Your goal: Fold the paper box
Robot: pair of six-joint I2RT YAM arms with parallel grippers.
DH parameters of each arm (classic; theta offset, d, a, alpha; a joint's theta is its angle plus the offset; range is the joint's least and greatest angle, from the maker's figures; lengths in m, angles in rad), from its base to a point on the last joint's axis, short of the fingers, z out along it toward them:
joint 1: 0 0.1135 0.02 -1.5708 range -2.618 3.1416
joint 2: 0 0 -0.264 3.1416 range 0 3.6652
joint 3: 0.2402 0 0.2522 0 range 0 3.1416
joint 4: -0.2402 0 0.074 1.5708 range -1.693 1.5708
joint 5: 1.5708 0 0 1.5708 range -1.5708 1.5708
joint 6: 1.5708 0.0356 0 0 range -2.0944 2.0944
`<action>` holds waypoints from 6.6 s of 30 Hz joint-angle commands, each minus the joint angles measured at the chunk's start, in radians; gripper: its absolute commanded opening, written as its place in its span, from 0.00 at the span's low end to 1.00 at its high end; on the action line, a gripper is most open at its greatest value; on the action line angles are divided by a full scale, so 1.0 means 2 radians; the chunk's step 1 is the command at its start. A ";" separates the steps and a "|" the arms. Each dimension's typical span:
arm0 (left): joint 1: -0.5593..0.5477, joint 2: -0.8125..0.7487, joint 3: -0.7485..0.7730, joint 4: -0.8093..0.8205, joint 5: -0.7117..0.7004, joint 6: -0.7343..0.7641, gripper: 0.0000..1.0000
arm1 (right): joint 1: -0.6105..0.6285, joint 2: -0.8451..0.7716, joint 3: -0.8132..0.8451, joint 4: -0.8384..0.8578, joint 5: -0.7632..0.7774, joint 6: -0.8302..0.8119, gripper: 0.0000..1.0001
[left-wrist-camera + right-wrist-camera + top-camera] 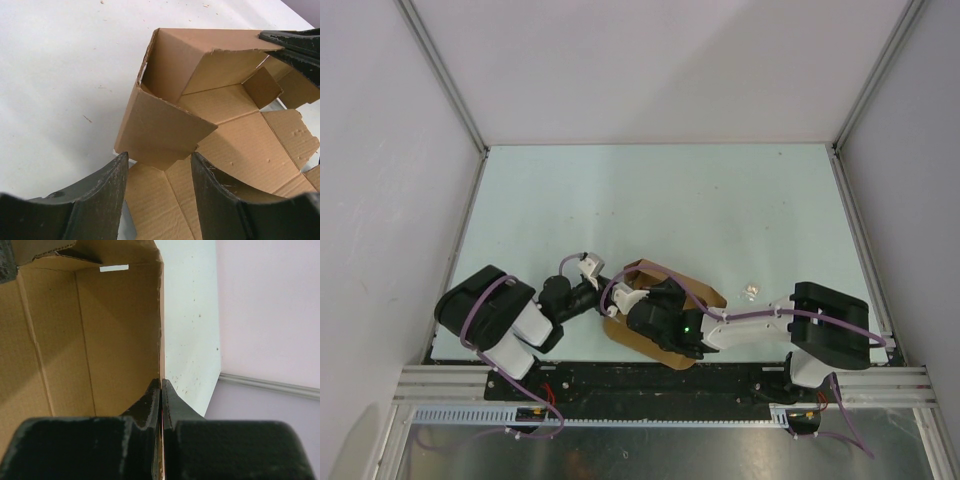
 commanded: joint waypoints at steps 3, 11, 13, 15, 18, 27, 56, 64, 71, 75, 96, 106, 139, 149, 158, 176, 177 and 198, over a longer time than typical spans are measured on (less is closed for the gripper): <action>-0.003 -0.002 -0.004 0.177 0.002 0.010 0.58 | 0.003 0.006 0.001 0.021 0.006 0.007 0.00; -0.002 0.006 0.011 0.177 0.007 0.016 0.58 | 0.002 0.001 0.000 0.022 -0.002 0.006 0.02; 0.001 0.006 0.018 0.176 0.014 0.016 0.58 | 0.003 0.001 0.000 0.023 -0.002 0.007 0.01; 0.007 0.005 0.022 0.176 0.028 0.016 0.57 | 0.005 0.002 0.001 0.023 -0.002 0.010 0.02; 0.017 0.013 0.029 0.176 0.042 0.013 0.57 | 0.005 0.001 0.000 0.020 -0.002 0.015 0.02; 0.023 0.053 0.060 0.177 0.053 0.016 0.57 | 0.007 -0.003 0.001 0.020 -0.009 0.027 0.02; 0.078 -0.025 0.000 0.175 0.069 -0.004 0.62 | 0.002 -0.009 -0.002 0.010 -0.046 0.033 0.02; 0.078 0.009 0.039 0.177 0.114 0.002 0.62 | -0.003 -0.025 -0.014 0.028 -0.055 0.016 0.03; 0.080 0.048 0.077 0.177 0.151 -0.001 0.61 | -0.004 -0.013 -0.015 0.026 -0.051 0.017 0.04; 0.086 0.087 0.101 0.179 0.177 -0.006 0.61 | -0.006 -0.013 -0.015 0.024 -0.050 0.016 0.03; 0.088 0.086 0.105 0.180 0.205 -0.026 0.59 | -0.021 -0.019 -0.027 0.039 -0.073 -0.012 0.07; 0.065 0.098 0.116 0.180 0.187 -0.020 0.54 | -0.008 -0.007 -0.027 0.056 -0.069 -0.005 0.10; 0.023 0.050 0.067 0.180 0.071 0.006 0.63 | 0.014 -0.026 -0.027 0.049 -0.069 0.030 0.27; 0.021 0.072 0.081 0.180 0.070 0.007 0.61 | 0.012 -0.039 -0.027 0.035 -0.081 0.041 0.29; 0.005 0.078 0.090 0.180 0.038 0.011 0.61 | 0.007 -0.042 -0.027 0.024 -0.094 0.057 0.29; -0.050 0.064 0.080 0.181 -0.097 0.031 0.50 | -0.005 -0.047 -0.027 0.011 -0.128 0.086 0.29; -0.059 0.064 0.080 0.181 -0.106 0.032 0.50 | -0.005 -0.047 -0.027 0.011 -0.131 0.086 0.29; -0.116 0.053 0.077 0.182 -0.257 0.032 0.40 | -0.009 -0.046 -0.027 0.000 -0.153 0.110 0.29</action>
